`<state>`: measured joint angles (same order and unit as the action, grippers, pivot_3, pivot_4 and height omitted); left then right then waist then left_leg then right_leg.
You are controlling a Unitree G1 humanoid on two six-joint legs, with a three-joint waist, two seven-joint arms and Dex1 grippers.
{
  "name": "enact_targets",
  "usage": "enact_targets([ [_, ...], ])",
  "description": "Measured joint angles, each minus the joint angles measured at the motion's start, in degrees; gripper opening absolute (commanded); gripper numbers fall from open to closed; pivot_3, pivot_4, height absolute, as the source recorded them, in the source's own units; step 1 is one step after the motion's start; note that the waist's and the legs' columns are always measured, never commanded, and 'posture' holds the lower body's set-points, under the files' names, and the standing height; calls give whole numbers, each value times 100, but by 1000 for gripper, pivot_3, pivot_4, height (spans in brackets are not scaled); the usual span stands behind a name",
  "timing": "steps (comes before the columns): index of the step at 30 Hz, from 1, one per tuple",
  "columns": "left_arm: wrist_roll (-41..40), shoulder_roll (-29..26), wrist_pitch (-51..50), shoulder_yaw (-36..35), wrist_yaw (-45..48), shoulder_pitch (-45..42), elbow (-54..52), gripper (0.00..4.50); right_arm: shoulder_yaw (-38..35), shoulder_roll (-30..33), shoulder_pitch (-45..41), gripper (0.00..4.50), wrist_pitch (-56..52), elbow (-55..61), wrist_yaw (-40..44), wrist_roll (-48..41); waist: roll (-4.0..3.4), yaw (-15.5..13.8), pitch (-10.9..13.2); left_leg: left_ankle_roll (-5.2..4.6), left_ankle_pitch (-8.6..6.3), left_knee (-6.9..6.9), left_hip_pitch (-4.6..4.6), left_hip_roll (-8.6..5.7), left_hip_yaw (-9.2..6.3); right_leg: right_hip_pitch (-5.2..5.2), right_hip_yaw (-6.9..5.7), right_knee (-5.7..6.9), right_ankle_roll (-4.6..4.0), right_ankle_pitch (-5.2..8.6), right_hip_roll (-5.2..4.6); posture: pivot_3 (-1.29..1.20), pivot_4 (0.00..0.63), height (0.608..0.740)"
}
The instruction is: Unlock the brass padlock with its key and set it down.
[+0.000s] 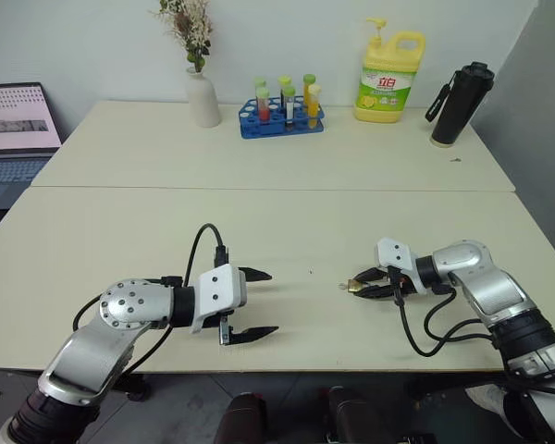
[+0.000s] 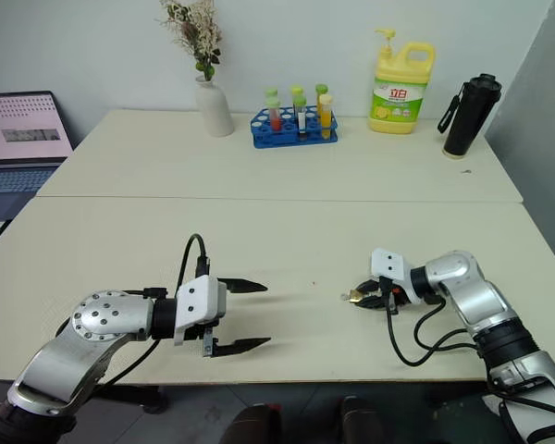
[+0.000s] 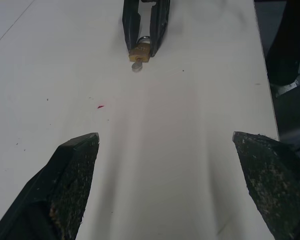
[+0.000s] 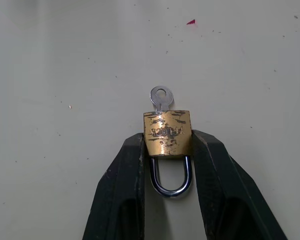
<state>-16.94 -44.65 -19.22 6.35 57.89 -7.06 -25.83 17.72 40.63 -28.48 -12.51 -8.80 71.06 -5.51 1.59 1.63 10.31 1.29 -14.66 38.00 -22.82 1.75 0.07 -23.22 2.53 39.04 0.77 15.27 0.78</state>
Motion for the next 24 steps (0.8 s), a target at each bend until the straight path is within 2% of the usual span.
enact_targets([
  [6,-123,408,-281,-49,-289,-239,271,4500,-243,351,490,944,998,956,-748,664,-3,-2,2,0,0,-3,-2,-2,-1,-3,-1,-1,4,2,1,0,150,740],
  [11,-999,1105,-1404,-182,-698,-1054,427,4500,-350,319,1177,944,1820,1884,-1824,1562,1,-22,2,2,1,6,-9,-5,-5,-3,-6,1,10,1,5,0,150,740],
  [15,-1364,1017,-1819,-188,-457,-1583,474,4500,-433,141,1119,944,2487,2229,-2664,2181,0,44,2,3,1,0,6,-4,10,-2,-3,3,12,-1,9,0,150,740],
  [24,-1560,944,-2043,-227,-147,-2344,1152,4500,-757,-67,894,944,3087,2268,-3777,2889,0,-11,2,4,2,2,-4,-10,7,-3,-1,-1,3,-2,5,0,150,740],
])
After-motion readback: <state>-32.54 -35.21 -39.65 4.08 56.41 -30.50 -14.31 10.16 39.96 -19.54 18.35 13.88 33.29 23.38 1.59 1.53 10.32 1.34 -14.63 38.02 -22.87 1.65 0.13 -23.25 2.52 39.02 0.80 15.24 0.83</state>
